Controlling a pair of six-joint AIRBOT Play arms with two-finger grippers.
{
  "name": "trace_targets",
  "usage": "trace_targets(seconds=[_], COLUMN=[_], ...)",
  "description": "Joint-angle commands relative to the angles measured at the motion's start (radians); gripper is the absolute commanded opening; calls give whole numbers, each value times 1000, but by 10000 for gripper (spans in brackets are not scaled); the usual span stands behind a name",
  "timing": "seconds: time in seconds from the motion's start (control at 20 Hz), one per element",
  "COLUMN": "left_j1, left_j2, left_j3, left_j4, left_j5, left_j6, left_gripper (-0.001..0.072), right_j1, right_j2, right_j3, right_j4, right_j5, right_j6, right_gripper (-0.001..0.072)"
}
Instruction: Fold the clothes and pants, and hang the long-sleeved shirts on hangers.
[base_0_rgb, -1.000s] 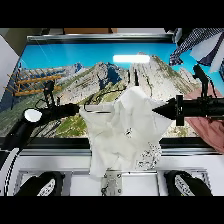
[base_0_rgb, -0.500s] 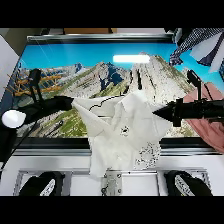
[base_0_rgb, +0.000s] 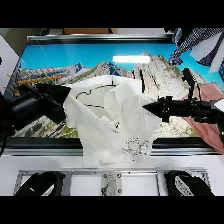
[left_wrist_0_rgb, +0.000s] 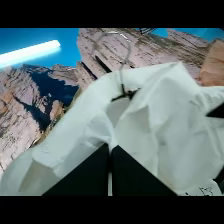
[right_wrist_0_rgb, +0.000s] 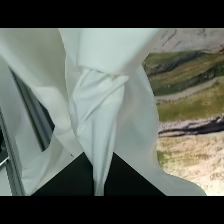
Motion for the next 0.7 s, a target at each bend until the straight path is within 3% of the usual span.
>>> trace_targets(seconds=[0.0,0.1,0.25,0.5,0.55,0.6,0.65], left_j1=[-277,-399,-526,-494,-478,-458,-440], left_j2=[-11,-45,-133,-246,-262,-273,-277], left_j3=[68,70,70,70,70,71,78], left_j4=[332,410,440,450,446,446,446], left_j5=[-146,-210,-212,-205,-190,-164,-136], left_j6=[-248,-313,-313,-314,-314,-314,-317], left_gripper=[12,13,14,15,47,392,587], right_j1=[23,25,24,23,23,23,22], right_j2=[1,1,4,47,59,69,77], right_j3=[16,58,146,241,245,245,245], right_j4=[155,170,170,169,170,170,169], right_j5=[-59,-66,-66,-110,-127,-140,-152], right_j6=[-29,-28,-2,14,18,22,25], right_gripper=[6,6,6,6,6,6,6])
